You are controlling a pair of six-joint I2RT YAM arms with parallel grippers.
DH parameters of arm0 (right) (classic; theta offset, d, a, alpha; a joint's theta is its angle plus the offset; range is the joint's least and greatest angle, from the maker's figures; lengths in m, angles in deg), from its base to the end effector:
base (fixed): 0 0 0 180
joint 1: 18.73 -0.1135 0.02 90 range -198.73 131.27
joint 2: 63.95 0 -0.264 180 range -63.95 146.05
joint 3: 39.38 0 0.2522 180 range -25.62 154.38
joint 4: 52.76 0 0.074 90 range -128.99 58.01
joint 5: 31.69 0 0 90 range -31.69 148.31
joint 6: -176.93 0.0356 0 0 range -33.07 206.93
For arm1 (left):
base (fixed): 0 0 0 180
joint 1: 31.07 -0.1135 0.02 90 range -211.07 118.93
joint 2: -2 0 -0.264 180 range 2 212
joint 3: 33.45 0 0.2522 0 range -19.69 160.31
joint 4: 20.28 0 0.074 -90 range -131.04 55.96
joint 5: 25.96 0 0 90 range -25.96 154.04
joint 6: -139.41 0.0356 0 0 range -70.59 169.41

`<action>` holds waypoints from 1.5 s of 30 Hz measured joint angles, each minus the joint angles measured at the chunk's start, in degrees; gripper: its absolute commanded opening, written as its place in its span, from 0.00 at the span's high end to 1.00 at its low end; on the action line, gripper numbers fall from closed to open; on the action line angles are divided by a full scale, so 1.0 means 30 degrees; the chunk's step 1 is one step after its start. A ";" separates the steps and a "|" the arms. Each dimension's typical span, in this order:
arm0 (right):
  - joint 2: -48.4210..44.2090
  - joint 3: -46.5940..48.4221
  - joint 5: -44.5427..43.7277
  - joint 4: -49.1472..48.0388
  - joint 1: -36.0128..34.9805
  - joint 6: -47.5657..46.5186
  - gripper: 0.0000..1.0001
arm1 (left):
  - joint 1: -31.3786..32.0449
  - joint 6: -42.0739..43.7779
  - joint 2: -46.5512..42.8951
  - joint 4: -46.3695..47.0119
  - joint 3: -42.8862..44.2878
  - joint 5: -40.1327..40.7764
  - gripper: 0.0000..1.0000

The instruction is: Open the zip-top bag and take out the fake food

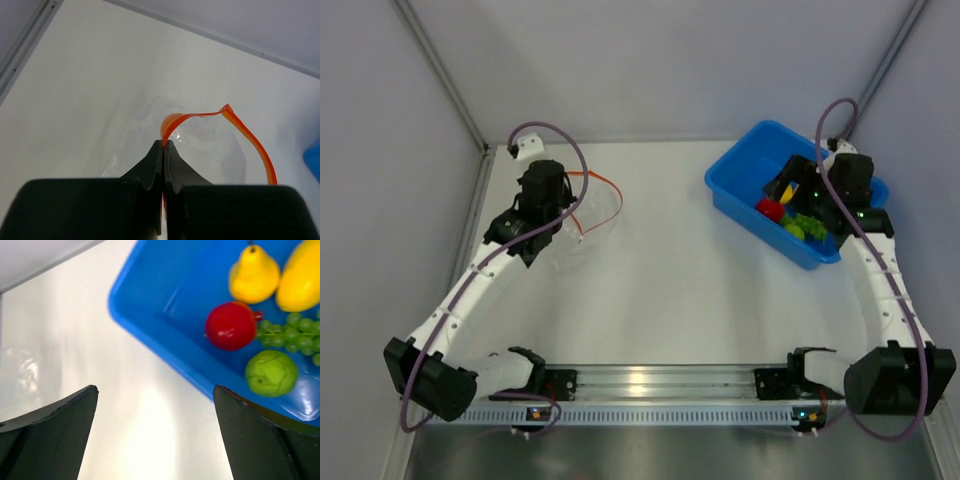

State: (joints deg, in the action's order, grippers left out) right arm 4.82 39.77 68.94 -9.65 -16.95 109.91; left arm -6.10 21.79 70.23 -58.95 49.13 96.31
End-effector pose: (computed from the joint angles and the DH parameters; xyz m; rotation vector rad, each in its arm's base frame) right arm 0.2642 -0.0016 0.3461 0.3554 2.1302 0.4139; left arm 0.2449 -0.0931 0.3783 -0.3974 1.8854 -0.0503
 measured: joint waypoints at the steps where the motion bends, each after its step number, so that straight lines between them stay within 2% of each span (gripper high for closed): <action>1: -0.0495 -0.0189 0.0685 -0.0138 0.0000 0.0175 0.01 | -0.0007 0.0117 0.0124 0.0000 0.0189 0.0109 1.00; 6: -0.4386 -0.2113 0.2951 -0.0503 0.0000 0.0947 0.01 | 0.0029 0.0255 0.1712 0.0022 0.0692 0.0051 0.98; 9: -0.6637 -0.2565 0.3548 -0.0444 0.0000 0.1071 0.01 | 0.0204 0.0153 0.3279 0.0000 0.0772 -0.0481 0.91; 10: -0.7293 -0.2543 0.3738 -0.0481 0.0000 0.1064 0.00 | 0.0277 0.0087 0.3752 0.0015 0.0816 -0.0794 0.82; 12: -0.8153 -0.2521 0.4080 -0.0459 0.0000 0.1049 0.00 | 0.0444 -0.0029 0.4721 0.0058 0.0838 -0.1865 0.72; 13: -0.8473 -0.2506 0.4240 -0.0415 0.0000 0.1035 0.01 | 0.0466 -0.0146 0.5078 0.0182 0.0838 -0.2477 0.62; 16: -0.8750 -0.2382 0.4466 -0.0080 0.0000 0.0991 0.01 | 0.0576 -0.0350 0.5931 0.0583 0.0903 -0.4182 0.48; 18: -0.8772 -0.2397 0.4495 0.0255 0.0000 0.0889 0.01 | 0.0583 -0.0415 0.6360 0.0612 0.1209 -0.4903 0.42; 19: -0.8779 -0.2404 0.4481 0.0364 0.0000 0.0838 0.01 | 0.0583 -0.0459 0.6521 0.0612 0.1464 -0.5136 0.10; 20: -0.8779 -0.2404 0.4371 0.0590 0.0000 0.0736 0.01 | 0.0583 -0.0313 0.6637 0.0692 0.1683 -0.5391 0.02; 25: -0.9063 -0.2368 0.2747 0.1967 0.0000 -0.0262 0.01 | 0.0583 -0.0459 0.6492 0.1107 0.2288 -0.6040 0.02; 30: -0.9041 -0.1581 -0.0976 0.2980 -0.0758 -0.1581 0.01 | 0.0583 -0.0444 0.4619 0.1158 0.2113 -0.6273 0.02; 37: -0.9479 -0.1559 -0.7461 0.3133 -0.4656 -0.3643 0.01 | 0.0561 -0.0044 -0.3016 0.1457 -0.1231 -0.4896 0.02; 40: -1.0134 -0.1785 -0.8801 0.3140 -0.5217 -0.4065 0.01 | 0.0568 0.0554 -0.5712 0.0969 -0.2237 -0.3949 0.02; 45: -1.1555 -0.2557 -0.9828 0.3118 -0.5654 -0.4648 0.01 | 0.0561 0.2375 -0.8349 -0.0860 -0.2346 -0.2557 0.02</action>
State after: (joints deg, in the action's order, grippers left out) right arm -29.85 32.09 39.46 -0.30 -33.91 95.96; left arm -4.42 28.92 45.18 -61.53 42.09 88.64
